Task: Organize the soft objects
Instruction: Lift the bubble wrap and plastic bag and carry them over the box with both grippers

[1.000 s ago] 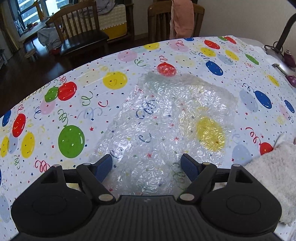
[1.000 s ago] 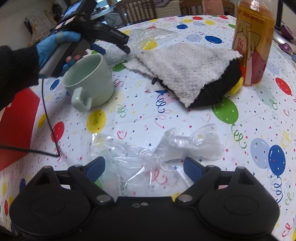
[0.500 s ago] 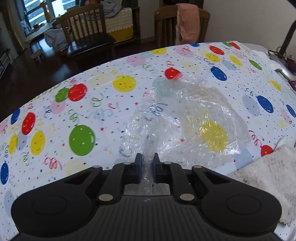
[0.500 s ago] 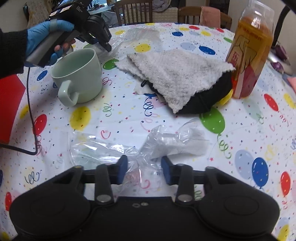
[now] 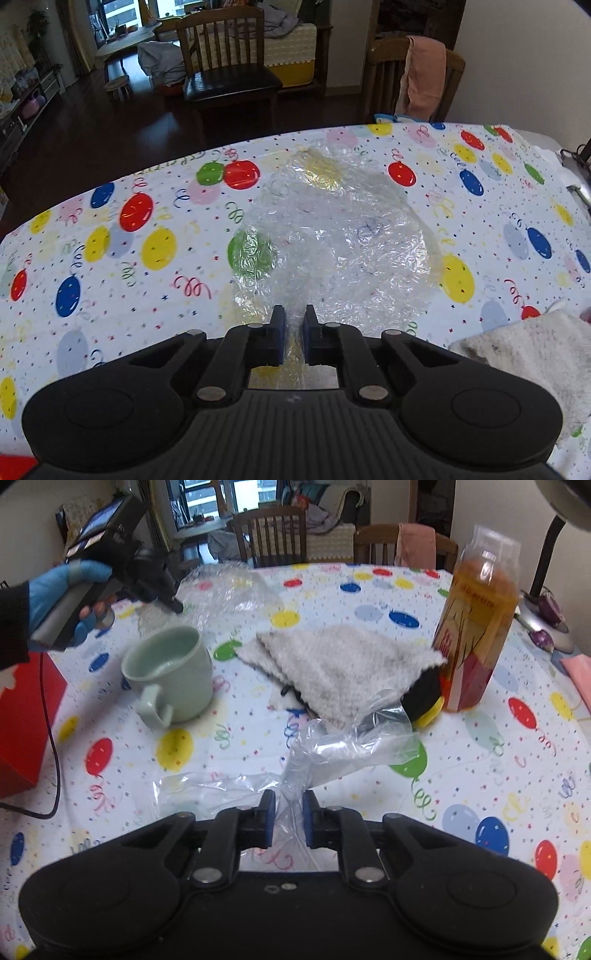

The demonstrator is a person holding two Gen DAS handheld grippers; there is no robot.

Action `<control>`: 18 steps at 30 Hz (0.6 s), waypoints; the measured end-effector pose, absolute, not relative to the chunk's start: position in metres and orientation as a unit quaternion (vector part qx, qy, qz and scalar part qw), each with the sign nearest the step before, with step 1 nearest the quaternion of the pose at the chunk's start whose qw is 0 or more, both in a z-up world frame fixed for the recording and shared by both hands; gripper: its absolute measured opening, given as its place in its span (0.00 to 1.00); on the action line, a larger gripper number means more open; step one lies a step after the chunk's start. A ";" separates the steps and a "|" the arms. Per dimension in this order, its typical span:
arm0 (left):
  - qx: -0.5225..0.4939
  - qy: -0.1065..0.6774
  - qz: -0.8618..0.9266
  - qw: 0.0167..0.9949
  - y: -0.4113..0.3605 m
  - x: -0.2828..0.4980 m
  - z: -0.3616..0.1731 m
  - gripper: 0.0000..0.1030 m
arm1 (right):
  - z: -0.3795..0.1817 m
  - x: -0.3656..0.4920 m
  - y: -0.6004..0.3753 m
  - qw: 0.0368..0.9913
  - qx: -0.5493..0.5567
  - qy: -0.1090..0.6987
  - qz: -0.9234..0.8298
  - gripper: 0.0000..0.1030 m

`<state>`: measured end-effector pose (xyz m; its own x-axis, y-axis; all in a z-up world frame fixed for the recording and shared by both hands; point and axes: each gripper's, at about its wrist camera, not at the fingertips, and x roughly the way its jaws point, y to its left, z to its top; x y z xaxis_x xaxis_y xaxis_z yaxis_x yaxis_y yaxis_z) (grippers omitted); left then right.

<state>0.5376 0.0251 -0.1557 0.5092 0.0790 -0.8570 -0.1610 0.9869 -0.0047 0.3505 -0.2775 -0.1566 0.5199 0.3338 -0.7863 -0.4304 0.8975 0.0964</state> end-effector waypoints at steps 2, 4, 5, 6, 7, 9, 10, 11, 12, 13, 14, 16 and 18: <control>-0.049 0.487 0.070 0.869 0.029 0.529 -0.146 0.09 | -0.148 0.347 -0.280 0.872 -0.054 0.432 0.223 0.13; -0.057 0.484 0.071 0.871 0.031 0.520 -0.134 0.09 | -0.141 0.343 -0.282 0.872 -0.051 0.431 0.229 0.13; -0.064 0.482 0.071 0.871 0.033 0.515 -0.129 0.09 | -0.137 0.341 -0.283 0.872 -0.049 0.429 0.231 0.13; -0.069 0.481 0.069 0.871 0.034 0.510 -0.122 0.09 | -0.133 0.339 -0.284 0.872 -0.049 0.428 0.234 0.13; -0.071 0.479 0.069 0.872 0.035 0.504 -0.116 0.09 | -0.129 0.337 -0.284 0.871 -0.050 0.426 0.238 0.13; -0.074 0.475 0.067 0.874 0.036 0.492 -0.102 0.09 | -0.121 0.331 -0.284 0.872 -0.052 0.421 0.244 0.13; -0.078 0.472 0.066 0.875 0.036 0.485 -0.095 0.09 | -0.117 0.329 -0.283 0.872 -0.053 0.418 0.249 0.13; -0.082 0.469 0.064 0.877 0.037 0.478 -0.088 0.09 | -0.113 0.326 -0.282 0.872 -0.054 0.416 0.253 0.13; -0.087 0.467 0.063 0.878 0.038 0.472 -0.081 0.09 | -0.109 0.323 -0.281 0.872 -0.055 0.413 0.258 0.13; -0.093 0.464 0.063 0.879 0.039 0.464 -0.075 0.09 | -0.105 0.320 -0.280 0.872 -0.056 0.410 0.262 0.13; -0.099 0.461 0.062 0.880 0.040 0.457 -0.068 0.09 | -0.101 0.318 -0.278 0.871 -0.058 0.408 0.266 0.13; -0.107 0.453 0.066 0.882 0.042 0.441 -0.055 0.09 | -0.094 0.313 -0.275 0.871 -0.060 0.402 0.276 0.13; -0.114 0.447 0.068 0.884 0.045 0.426 -0.043 0.09 | -0.086 0.309 -0.269 0.869 -0.064 0.397 0.287 0.14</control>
